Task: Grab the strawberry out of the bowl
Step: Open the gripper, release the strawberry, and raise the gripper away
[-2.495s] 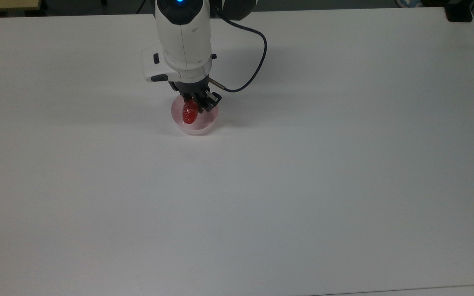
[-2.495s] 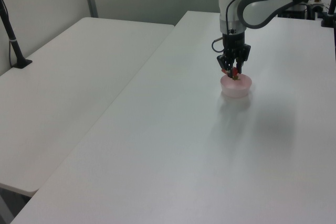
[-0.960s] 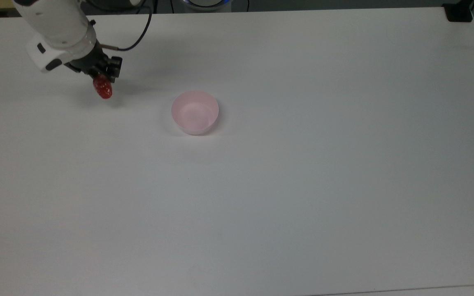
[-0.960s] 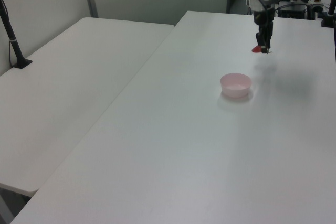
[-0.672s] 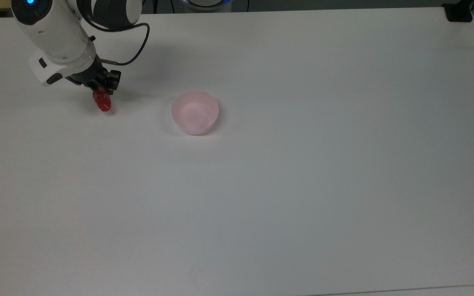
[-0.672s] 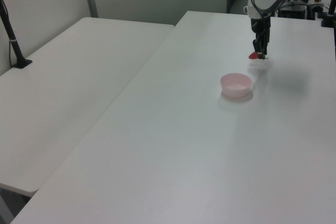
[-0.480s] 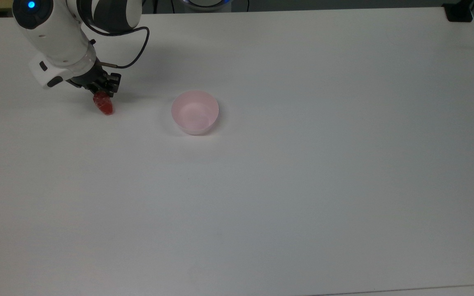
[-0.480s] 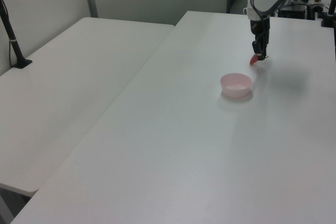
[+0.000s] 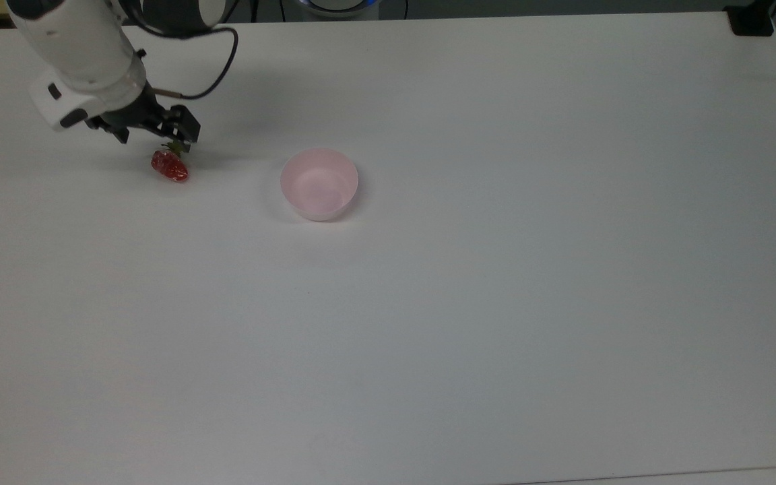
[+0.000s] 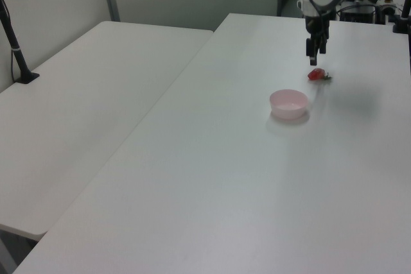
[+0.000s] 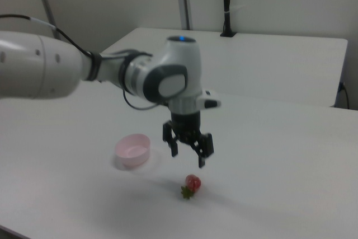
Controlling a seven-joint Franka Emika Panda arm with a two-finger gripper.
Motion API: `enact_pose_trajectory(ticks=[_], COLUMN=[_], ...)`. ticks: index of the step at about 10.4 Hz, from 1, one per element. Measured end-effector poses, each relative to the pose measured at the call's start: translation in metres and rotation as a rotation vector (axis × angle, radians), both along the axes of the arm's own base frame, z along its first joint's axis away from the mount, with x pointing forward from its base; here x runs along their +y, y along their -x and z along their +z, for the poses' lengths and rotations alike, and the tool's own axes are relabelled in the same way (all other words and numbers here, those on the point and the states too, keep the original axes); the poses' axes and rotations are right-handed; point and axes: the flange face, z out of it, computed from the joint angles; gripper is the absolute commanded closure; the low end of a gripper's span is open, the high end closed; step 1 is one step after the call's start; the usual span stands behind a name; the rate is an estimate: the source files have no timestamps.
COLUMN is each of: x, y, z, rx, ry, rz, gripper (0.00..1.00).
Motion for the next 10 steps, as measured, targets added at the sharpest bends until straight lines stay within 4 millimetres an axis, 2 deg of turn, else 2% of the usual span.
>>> enact_pose_trajectory(ticks=[1, 2, 4, 8, 10], x=[0.007, 0.023, 0.06, 0.145, 0.174], y=[0.001, 0.001, 0.002, 0.006, 0.012], z=[0.026, 0.059, 0.107, 0.176, 0.213], rx=[-0.001, -0.019, -0.088, -0.189, -0.185], ry=[-0.005, -0.006, -0.019, -0.002, -0.002], rz=[0.004, 0.021, 0.014, -0.206, -0.237], gripper=[0.0, 0.0, 0.0, 0.0, 0.0])
